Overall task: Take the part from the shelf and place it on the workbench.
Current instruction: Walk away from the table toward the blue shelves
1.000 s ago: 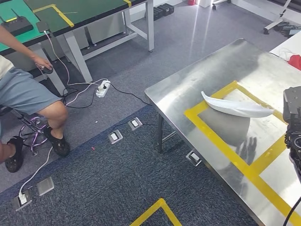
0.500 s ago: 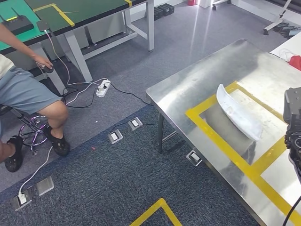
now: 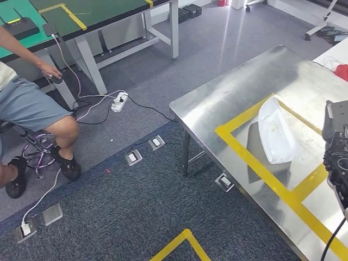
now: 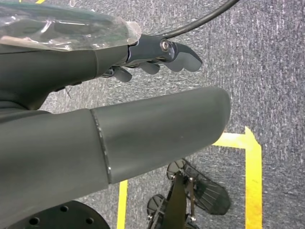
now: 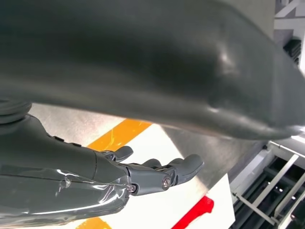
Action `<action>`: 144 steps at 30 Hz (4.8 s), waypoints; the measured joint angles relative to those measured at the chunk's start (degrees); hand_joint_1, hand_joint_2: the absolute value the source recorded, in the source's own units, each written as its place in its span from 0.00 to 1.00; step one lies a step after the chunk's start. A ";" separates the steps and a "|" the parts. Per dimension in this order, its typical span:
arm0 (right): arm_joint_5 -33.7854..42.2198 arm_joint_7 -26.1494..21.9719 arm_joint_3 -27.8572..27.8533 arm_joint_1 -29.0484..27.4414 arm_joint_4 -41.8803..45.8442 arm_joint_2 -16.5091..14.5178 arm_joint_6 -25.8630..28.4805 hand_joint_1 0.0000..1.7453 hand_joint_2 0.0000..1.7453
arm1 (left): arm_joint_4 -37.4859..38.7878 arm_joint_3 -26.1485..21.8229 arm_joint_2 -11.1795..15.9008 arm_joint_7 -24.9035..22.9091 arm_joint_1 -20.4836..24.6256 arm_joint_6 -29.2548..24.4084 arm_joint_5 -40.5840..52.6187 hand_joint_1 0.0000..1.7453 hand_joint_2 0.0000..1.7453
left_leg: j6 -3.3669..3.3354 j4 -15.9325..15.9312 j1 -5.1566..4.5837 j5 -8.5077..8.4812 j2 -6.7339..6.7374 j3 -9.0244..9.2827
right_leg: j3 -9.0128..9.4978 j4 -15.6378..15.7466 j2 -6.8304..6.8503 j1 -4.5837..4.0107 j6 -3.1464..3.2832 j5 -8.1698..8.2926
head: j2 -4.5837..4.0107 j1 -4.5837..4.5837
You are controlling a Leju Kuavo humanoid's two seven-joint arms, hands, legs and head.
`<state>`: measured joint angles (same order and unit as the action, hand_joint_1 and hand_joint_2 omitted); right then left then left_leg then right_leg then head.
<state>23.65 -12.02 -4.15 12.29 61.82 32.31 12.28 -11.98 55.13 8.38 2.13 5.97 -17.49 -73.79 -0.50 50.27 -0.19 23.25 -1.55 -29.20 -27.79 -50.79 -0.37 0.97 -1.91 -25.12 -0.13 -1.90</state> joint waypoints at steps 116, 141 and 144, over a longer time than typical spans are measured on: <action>15.85 -12.08 58.18 14.72 25.29 -34.44 -33.97 0.00 0.00 | -0.02 0.30 -0.80 -1.82 0.08 -1.20 2.43 0.00 0.00 | 2.03 9.63 0.92 3.93 -1.14 -6.36 | -2.46 -3.32 -0.49 -0.30 2.27 -0.72 | 0.00 -0.14; 15.40 -12.33 58.37 14.24 24.20 -34.47 -34.12 0.00 0.00 | -0.01 0.30 -0.77 -1.91 0.30 -1.27 2.64 0.00 0.00 | -0.67 3.08 0.59 0.71 -0.99 -2.44 | -9.97 -21.15 0.62 -0.50 0.05 -8.81 | 0.00 -1.07; 15.17 -12.34 58.37 14.24 24.17 -34.48 -34.03 0.00 0.00 | -0.01 0.32 -0.80 -1.91 0.18 -1.25 2.66 0.00 0.00 | 0.65 3.55 0.81 0.88 -4.11 -2.82 | -4.40 -7.52 -2.11 -0.26 0.87 -2.33 | 0.00 -1.21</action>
<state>38.82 -24.36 54.23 26.52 85.99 -2.17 -21.75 -11.99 55.45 7.58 0.22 6.15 -18.74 -71.13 0.15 53.82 0.63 24.13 -5.66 -32.02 -32.18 -58.32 -2.48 0.72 -1.03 -27.46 -0.13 -3.11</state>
